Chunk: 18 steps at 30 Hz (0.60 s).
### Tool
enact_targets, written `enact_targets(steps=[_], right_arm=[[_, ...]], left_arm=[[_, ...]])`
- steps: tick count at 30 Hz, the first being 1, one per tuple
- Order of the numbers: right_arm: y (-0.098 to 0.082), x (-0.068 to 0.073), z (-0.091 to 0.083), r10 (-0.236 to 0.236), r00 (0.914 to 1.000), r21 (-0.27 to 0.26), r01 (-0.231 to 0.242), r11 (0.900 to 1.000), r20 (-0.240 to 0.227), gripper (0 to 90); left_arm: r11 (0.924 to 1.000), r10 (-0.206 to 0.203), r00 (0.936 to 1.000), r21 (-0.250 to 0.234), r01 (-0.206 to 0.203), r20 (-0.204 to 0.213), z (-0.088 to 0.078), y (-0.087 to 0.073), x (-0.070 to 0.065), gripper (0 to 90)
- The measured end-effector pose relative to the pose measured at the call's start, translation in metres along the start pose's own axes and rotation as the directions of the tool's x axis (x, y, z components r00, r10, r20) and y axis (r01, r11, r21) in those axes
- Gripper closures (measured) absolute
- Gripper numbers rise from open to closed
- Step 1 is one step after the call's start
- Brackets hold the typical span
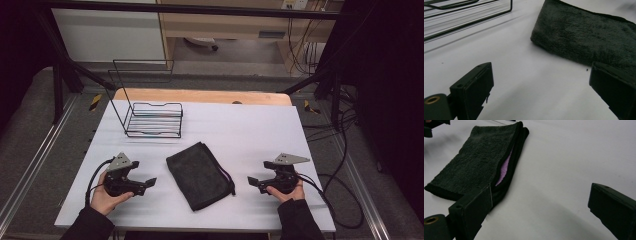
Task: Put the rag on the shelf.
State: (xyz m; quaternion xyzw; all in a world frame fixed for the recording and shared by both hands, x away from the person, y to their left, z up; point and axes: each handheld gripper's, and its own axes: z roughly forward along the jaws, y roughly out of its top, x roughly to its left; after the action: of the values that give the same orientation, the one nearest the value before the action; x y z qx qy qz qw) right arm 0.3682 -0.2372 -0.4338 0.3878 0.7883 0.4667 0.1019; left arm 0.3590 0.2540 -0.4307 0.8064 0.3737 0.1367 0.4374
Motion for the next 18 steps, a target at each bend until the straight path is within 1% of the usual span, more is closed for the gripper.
enact_targets(steps=[3,8,9,10,11,12,13,14,15,16,17,18], right_arm=[[0.003,0.006,0.006,-0.005,1.0000,0.002,0.005,1.000,0.002,5.9],[0.005,0.012,0.013,-0.012,0.9998,0.004,0.012,1.000,0.015,7.0],[0.007,0.016,0.017,-0.014,0.9996,0.012,0.014,1.000,0.026,8.1],[0.007,0.018,0.019,-0.014,0.9995,0.017,0.014,1.000,0.027,8.3],[0.008,0.020,0.022,-0.024,0.9993,0.023,0.024,0.999,0.028,8.7],[0.009,0.022,0.024,-0.025,0.9994,0.028,0.024,0.999,0.023,9.3],[0.009,0.024,0.027,-0.028,0.9995,0.037,0.027,0.999,0.016,9.9],[0.010,0.026,0.030,-0.031,0.9995,0.045,0.030,0.999,0.011,10.8],[0.010,0.026,0.030,-0.031,0.9995,0.045,0.030,0.999,0.011,10.8],[0.011,0.031,0.035,-0.037,0.9993,0.059,0.037,0.998,-0.004,14.2],[0.012,0.033,0.037,-0.035,0.9993,0.065,0.036,0.997,-0.015,16.3],[0.012,0.035,0.040,-0.038,0.9991,0.069,0.040,0.997,-0.020,17.6]], left_arm=[[0.9999,0.006,0.9999,0.010,-0.006,0.009,0.004,0.002,-0.006,6.3],[0.9996,0.002,0.9997,0.027,-0.003,0.026,0.013,0.004,-0.018,7.6],[0.9996,0.003,0.9996,0.029,-0.003,0.026,0.014,0.005,-0.021,8.7],[0.9995,0.004,0.9996,0.032,-0.005,0.027,0.016,0.006,-0.025,9.7],[0.9992,0.011,0.9995,0.037,-0.012,0.030,0.019,0.007,-0.032,10.8],[0.9992,0.011,0.9995,0.037,-0.012,0.030,0.019,0.007,-0.032,11.7],[0.9991,0.016,0.9994,0.039,-0.017,0.031,0.021,0.008,-0.037,13.0],[0.9988,0.022,0.9991,0.043,-0.024,0.035,0.024,0.010,-0.045,14.4],[0.9988,0.022,0.9991,0.043,-0.024,0.035,0.024,0.010,-0.045,15.9],[0.9987,0.021,0.9989,0.046,-0.023,0.042,0.026,0.010,-0.049,17.7],[0.9984,0.016,0.9984,0.054,-0.019,0.055,0.029,0.011,-0.057,19.7],[0.9984,0.016,0.9984,0.054,-0.019,0.055,0.029,0.011,-0.057,21.8]])
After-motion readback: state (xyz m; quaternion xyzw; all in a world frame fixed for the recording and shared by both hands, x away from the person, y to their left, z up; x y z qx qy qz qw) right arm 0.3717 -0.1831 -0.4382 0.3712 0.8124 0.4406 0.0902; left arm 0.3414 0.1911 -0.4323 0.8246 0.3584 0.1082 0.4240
